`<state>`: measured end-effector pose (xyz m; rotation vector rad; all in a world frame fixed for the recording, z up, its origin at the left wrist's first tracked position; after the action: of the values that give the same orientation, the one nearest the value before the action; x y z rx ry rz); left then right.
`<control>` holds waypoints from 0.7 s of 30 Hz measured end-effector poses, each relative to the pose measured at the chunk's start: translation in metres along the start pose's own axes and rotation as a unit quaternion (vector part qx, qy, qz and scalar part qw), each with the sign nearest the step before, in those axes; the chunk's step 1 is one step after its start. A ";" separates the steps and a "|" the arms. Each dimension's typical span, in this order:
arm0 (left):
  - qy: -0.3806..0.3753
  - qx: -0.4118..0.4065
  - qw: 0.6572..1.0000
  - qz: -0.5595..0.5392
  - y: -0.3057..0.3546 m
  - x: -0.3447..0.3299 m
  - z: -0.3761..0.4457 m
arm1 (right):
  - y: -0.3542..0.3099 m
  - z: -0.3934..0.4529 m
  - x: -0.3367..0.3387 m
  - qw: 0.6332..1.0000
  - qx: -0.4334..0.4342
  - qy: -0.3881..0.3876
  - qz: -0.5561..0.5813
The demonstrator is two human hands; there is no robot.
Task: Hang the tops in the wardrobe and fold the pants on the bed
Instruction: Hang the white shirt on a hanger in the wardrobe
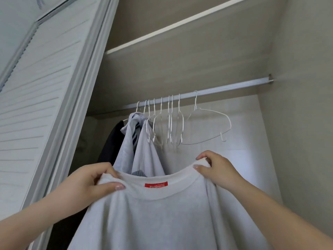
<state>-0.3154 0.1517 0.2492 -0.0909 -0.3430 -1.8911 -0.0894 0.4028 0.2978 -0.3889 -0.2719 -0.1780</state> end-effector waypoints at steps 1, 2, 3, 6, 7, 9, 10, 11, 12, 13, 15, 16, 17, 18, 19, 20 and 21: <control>0.028 0.027 0.998 -0.040 0.000 -0.008 0.001 | -0.004 0.006 0.001 0.998 0.033 0.050 -0.011; 0.049 0.057 0.994 -0.080 0.000 -0.015 0.002 | -0.011 0.013 0.005 0.989 0.084 0.118 -0.019; 0.065 0.088 0.987 -0.119 0.000 -0.023 0.004 | -0.019 0.020 0.011 0.971 0.143 0.185 -0.040; 0.073 0.152 0.962 -0.214 0.001 -0.045 0.007 | -0.046 0.048 0.028 0.904 0.262 0.297 -0.162; 0.076 0.162 0.958 -0.223 0.000 -0.053 0.008 | -0.051 0.059 0.032 0.889 0.272 0.299 -0.215; 0.084 0.171 0.957 -0.219 -0.003 -0.068 0.008 | -0.059 0.078 0.039 0.872 0.260 0.267 -0.318; 0.086 0.172 0.958 -0.214 -0.005 -0.074 0.008 | -0.061 0.087 0.042 0.868 0.236 0.242 -0.364; 0.087 0.175 0.957 -0.212 -0.006 -0.079 0.007 | -0.062 0.095 0.044 0.869 0.201 0.213 -0.400; 0.090 0.179 0.956 -0.213 -0.007 -0.082 0.006 | -0.062 0.101 0.047 0.873 0.160 0.185 -0.421; 0.094 0.180 0.955 -0.215 -0.008 -0.085 0.005 | -0.061 0.107 0.049 0.878 0.124 0.163 -0.433; 0.104 0.185 0.953 -0.218 -0.011 -0.086 0.006 | -0.058 0.114 0.050 0.884 0.071 0.119 -0.446; 0.107 0.189 0.951 -0.221 -0.013 -0.085 0.006 | -0.056 0.118 0.050 0.886 0.055 0.108 -0.448; 0.107 0.194 0.949 -0.225 -0.014 -0.083 0.007 | -0.054 0.121 0.051 0.891 0.035 0.104 -0.440; 0.108 0.200 0.946 -0.231 -0.014 -0.082 0.008 | -0.052 0.124 0.050 0.901 0.014 0.105 -0.420; 0.109 0.206 0.944 -0.235 -0.013 -0.081 0.008 | -0.050 0.126 0.050 0.918 -0.014 0.100 -0.383; 0.111 0.210 0.942 -0.237 -0.012 -0.080 0.008 | -0.050 0.126 0.050 0.940 -0.049 0.084 -0.328; 0.116 0.211 0.941 -0.237 -0.012 -0.079 0.008 | -0.048 0.128 0.048 0.961 -0.096 0.069 -0.250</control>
<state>-0.3001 0.2296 0.2368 0.5448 -0.6431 -2.2251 -0.0838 0.4041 0.4427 -0.4932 -0.2111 -0.7297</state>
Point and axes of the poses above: each hand's wrist, its own z-axis towards the middle knuckle, its own x-axis out of the back of the hand, y = z × x, the point moved 1 cm from there along z, towards the middle knuckle, and after that the axes turned 9 degrees about y, right-handed, at the moved point
